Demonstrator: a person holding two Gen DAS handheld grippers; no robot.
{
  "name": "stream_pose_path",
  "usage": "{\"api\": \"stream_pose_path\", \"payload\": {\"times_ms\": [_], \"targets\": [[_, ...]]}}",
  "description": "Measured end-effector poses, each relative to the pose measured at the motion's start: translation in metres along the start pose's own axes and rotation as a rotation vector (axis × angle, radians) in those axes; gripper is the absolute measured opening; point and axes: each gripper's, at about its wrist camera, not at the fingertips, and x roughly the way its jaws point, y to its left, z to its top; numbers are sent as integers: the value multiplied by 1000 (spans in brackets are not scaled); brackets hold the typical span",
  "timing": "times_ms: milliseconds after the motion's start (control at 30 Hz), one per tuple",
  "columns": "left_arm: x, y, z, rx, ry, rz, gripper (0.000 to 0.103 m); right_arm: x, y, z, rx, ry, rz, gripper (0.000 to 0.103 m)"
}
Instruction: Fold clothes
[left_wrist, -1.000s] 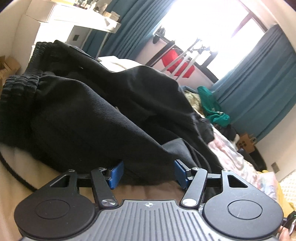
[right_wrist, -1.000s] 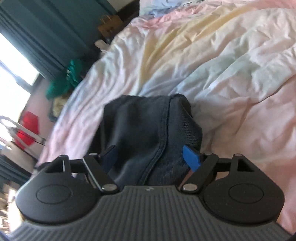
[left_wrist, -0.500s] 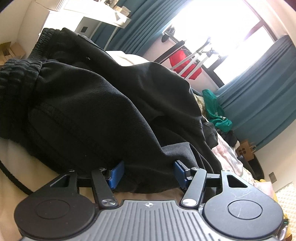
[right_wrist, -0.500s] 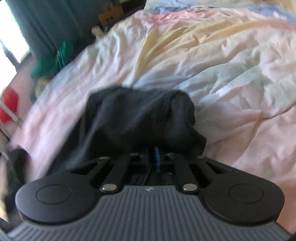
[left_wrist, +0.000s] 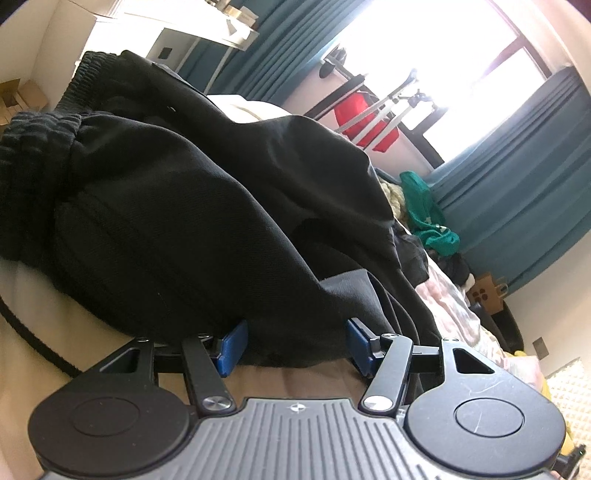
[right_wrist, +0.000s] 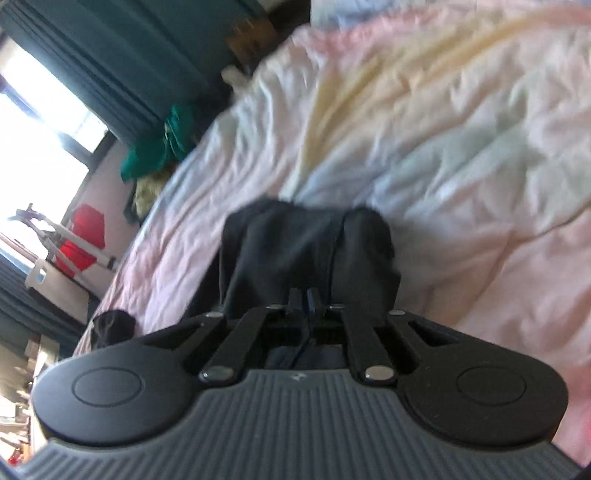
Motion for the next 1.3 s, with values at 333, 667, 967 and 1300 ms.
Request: {"api": "stream_pose_path", "payload": {"times_ms": [333, 667, 967, 1300], "targets": [[8, 3, 1, -11, 29, 5, 61, 53, 21, -22, -215, 81, -162, 82], [13, 10, 4, -39, 27, -17, 61, 36, 51, -29, -190, -83, -125, 13], [3, 12, 6, -64, 7, -75, 60, -48, 38, -7, -50, -358, 148, 10], [-26, 22, 10, -111, 0, -93, 71, -18, -33, -20, 295, -3, -7, 12]]}}
